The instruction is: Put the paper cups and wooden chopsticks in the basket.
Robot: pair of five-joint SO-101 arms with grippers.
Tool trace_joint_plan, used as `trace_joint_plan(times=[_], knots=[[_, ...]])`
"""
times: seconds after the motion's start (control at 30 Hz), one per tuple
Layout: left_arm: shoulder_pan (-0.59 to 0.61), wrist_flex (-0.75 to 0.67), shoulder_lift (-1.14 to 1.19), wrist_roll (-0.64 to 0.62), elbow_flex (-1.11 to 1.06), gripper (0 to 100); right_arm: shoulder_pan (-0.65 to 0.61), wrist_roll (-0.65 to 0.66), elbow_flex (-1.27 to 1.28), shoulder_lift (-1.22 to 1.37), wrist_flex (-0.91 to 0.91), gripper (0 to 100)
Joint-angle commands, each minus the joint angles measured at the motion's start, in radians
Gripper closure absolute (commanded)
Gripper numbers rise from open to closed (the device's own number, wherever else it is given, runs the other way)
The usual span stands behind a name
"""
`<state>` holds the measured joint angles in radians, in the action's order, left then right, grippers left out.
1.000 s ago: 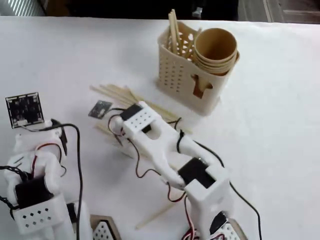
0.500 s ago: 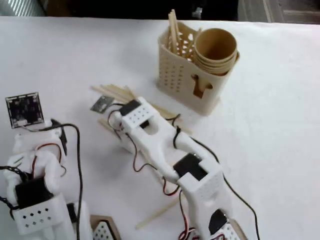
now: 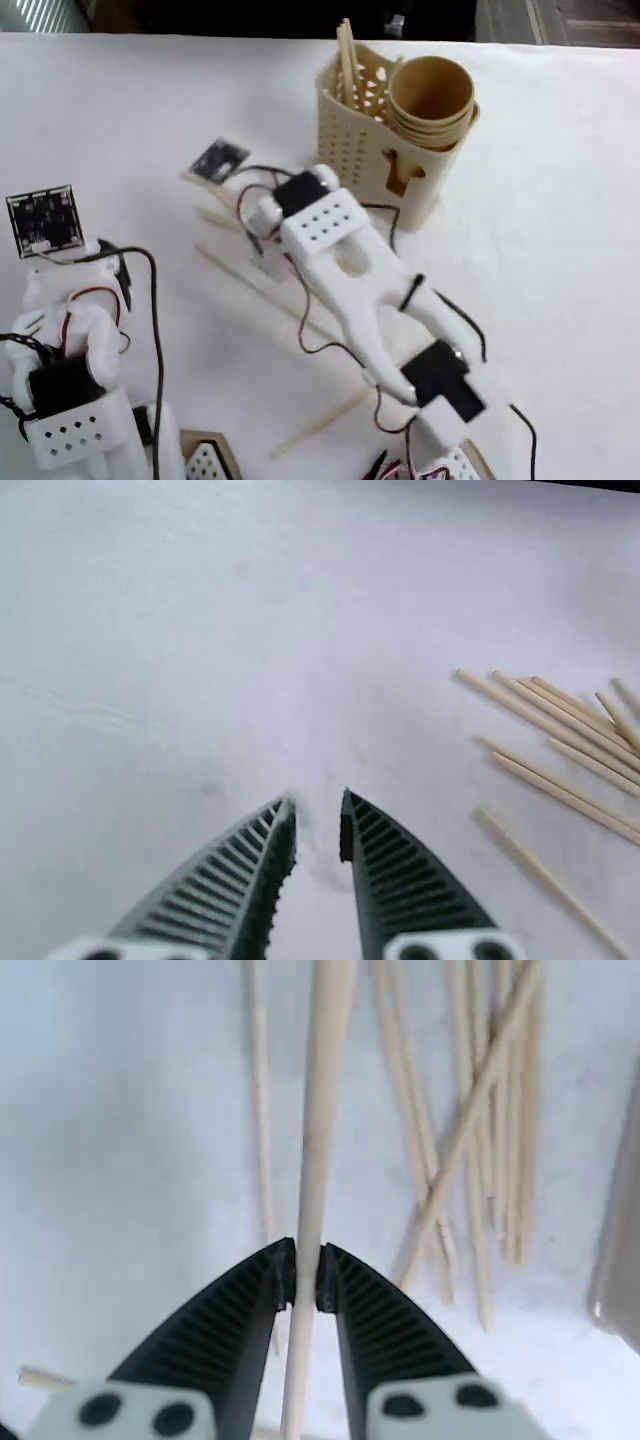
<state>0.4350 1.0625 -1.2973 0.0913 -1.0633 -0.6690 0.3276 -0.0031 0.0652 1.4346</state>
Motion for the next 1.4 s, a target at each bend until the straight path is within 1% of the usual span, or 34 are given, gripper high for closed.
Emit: trace_joint_plan(times=[0.0,0.13,0.27,0.43,0.5,0.63,0.77,1.0,1.3,1.37], knots=[[0.010,-0.021,-0.015,-0.005,0.003,91,0.050,-0.055,-0.017,-0.139,0.010,97.8],[0.010,-0.021,-0.015,-0.005,0.003,91,0.064,-0.068,-0.046,-0.248,0.002,97.9],[0.010,-0.021,-0.015,-0.005,0.003,91,0.065,-0.068,-0.141,-0.335,-0.027,97.9],[0.010,-0.021,-0.015,-0.005,0.003,91,0.088,-0.068,-0.276,-0.357,-0.102,97.9],[0.010,-0.021,-0.015,-0.005,0.003,91,0.113,-0.069,-0.311,-0.357,-0.157,97.9],[0.010,-0.021,-0.015,-0.005,0.003,91,0.183,-0.152,-0.339,-0.357,-0.309,97.9],[0.010,-0.021,-0.015,-0.005,0.003,91,0.232,-0.203,-0.334,-0.352,-0.483,97.9],[0.010,-0.021,-0.015,-0.005,-0.005,91,0.315,-0.209,-0.338,-0.246,-0.777,97.9],[0.010,-0.021,-0.015,-0.005,-0.006,91,0.392,-0.209,-0.336,-0.087,-0.961,97.9],[0.010,-0.021,-0.015,-0.005,-0.006,91,0.403,-0.209,-0.336,-0.047,-0.969,97.9]])
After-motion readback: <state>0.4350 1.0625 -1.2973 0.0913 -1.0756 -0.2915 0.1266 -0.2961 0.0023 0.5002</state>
